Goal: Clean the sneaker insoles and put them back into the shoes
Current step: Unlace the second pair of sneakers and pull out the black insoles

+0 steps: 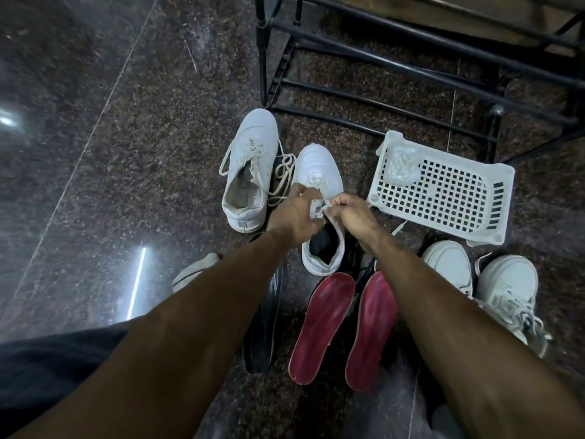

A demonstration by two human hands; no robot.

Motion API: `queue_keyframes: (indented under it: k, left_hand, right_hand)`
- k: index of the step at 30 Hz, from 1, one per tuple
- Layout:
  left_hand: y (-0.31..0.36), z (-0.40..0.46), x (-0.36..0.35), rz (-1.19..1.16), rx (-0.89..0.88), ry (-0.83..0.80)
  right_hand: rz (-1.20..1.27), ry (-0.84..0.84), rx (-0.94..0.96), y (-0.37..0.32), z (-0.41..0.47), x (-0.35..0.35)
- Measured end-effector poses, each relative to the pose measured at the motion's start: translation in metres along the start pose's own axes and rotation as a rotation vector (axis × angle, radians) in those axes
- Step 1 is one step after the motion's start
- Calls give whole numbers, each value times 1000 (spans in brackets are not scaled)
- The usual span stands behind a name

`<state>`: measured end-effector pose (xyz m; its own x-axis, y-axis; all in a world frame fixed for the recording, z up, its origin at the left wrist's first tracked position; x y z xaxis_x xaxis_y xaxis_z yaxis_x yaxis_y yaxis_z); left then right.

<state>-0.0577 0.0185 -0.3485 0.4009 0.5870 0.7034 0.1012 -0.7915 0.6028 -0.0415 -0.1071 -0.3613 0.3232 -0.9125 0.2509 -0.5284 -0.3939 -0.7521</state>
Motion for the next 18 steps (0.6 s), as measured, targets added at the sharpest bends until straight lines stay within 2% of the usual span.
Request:
queue_keyframes:
  k: [3,5,7,8,9,11,14,16,18]
  left_hand:
    - [-5,-2,6,60,34,38]
    - [-12,-4,6,19,98,47]
    - [-15,-4,5,-13,148,51]
    - [-15,-5,4,-10,161,49]
    - [-15,-4,3,0,168,45]
    - [-15,-4,3,45,175,40]
    - [-20,-5,0,142,197,31]
    - [-23,-7,-4,202,198,28]
    - [-26,-8,-3,226,191,50]
  right_hand:
    - [73,-107,-50,-22,-10,8]
    - [259,-140,-60,-40,-14,24]
    - [574,-87,-32,-58,-15,49]
    - [664,-21,-9,-63,-13,63]
    - [625,72,15,-67,-13,75]
    - [189,242,59,-66,-13,87]
    - [-651,248,161,-46,-16,59]
    - [-937,178,225,-28,-24,27]
    - [-1040,125,197,-14,-27,2]
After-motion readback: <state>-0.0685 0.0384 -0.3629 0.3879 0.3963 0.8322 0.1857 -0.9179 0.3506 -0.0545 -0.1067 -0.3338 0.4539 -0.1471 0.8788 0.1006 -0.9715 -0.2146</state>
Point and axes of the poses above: each hand's wrist, its own z-axis towards the middle knuckle, its own x-axis out of the back of the hand, y = z × x, the point moved 8 cm from there along z, towards the middle knuckle, and after that the axes turned 3 degrees about -x, right-handed, at the moved point
